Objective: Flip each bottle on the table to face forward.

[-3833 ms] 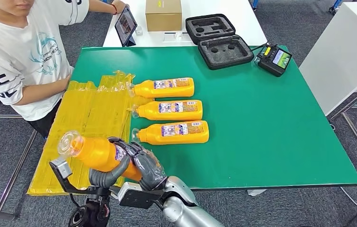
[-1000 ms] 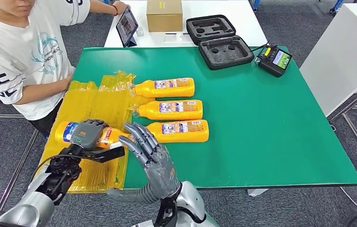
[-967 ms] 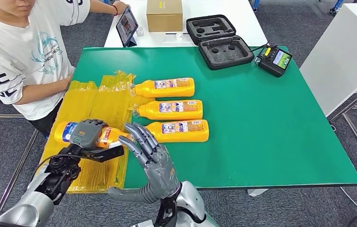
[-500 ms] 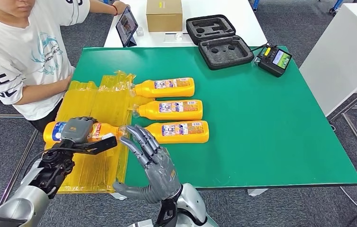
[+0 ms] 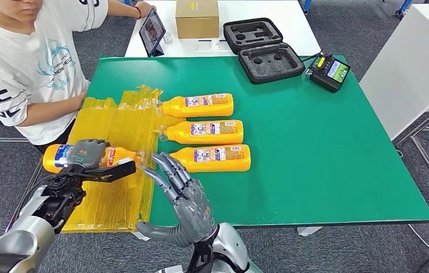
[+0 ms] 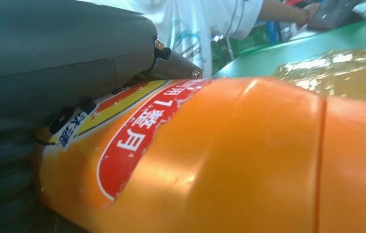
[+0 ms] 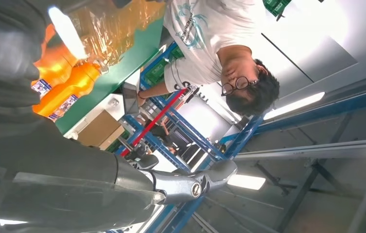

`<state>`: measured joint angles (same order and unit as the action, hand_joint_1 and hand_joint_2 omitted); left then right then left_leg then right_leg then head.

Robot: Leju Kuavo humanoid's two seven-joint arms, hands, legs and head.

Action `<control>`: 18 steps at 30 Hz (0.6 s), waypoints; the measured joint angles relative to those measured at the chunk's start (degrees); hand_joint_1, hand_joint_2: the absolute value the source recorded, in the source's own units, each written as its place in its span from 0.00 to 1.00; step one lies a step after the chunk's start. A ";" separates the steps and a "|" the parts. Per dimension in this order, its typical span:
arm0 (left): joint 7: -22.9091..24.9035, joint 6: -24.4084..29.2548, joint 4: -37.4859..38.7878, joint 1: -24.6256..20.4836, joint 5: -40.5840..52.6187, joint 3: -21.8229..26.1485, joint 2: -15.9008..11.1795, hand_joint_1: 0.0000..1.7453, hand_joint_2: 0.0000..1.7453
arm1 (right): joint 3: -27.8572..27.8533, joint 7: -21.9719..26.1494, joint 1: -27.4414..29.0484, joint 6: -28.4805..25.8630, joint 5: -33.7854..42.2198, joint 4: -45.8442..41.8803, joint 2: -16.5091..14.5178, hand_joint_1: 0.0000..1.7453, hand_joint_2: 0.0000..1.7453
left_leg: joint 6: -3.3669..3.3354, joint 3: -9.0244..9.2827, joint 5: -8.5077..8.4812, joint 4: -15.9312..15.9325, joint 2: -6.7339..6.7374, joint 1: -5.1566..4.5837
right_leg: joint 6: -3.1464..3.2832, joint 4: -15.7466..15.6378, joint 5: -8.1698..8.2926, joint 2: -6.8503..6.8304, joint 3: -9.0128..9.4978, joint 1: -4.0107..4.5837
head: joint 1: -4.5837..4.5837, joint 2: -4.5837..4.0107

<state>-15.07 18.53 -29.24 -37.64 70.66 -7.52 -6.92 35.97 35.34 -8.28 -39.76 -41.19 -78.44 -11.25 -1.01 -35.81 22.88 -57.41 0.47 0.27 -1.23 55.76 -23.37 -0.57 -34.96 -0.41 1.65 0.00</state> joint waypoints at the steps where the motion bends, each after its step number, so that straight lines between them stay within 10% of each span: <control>1: -0.39 -0.63 0.46 -0.24 -0.60 0.05 -0.08 0.79 1.00 | 0.11 -0.18 0.01 -0.01 -0.03 0.00 0.07 0.00 1.00 | 0.00 0.01 0.00 0.00 0.00 0.00 | 0.00 0.00 0.00 0.00 0.01 0.00 | 0.01 0.00; 4: -2.39 -3.07 1.67 -0.91 -3.34 0.79 -0.18 0.10 1.00 | 0.41 -0.59 0.02 -0.01 -0.15 0.00 0.20 0.00 1.00 | 0.00 0.02 0.00 0.00 0.00 0.00 | 0.00 0.00 0.00 0.00 0.02 0.00 | 0.01 0.00; 5: -3.29 -4.51 2.15 -1.25 -4.63 1.32 -0.18 0.02 1.00 | 0.46 -0.73 0.01 0.00 -0.23 0.00 0.23 0.00 1.00 | 0.00 0.02 0.00 0.00 0.00 0.00 | 0.00 0.00 0.00 0.00 0.03 0.00 | 0.01 0.00; 18: -12.14 -22.47 4.61 -3.98 -16.92 7.95 -0.22 0.00 1.00 | 0.73 -1.67 -0.10 0.00 -0.79 0.19 0.32 0.00 1.00 | 0.00 0.15 0.00 0.01 -0.02 -0.04 | 0.00 0.00 0.00 -0.02 0.18 -0.02 | 0.01 0.00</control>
<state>-27.20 -3.94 -24.64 -41.62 53.74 0.42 -7.15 36.70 33.67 -8.38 -39.76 -41.98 -78.26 -10.93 -1.01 -35.67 22.87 -57.41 0.46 0.23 -1.23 55.76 -23.37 -0.60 -34.78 -0.43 1.66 0.00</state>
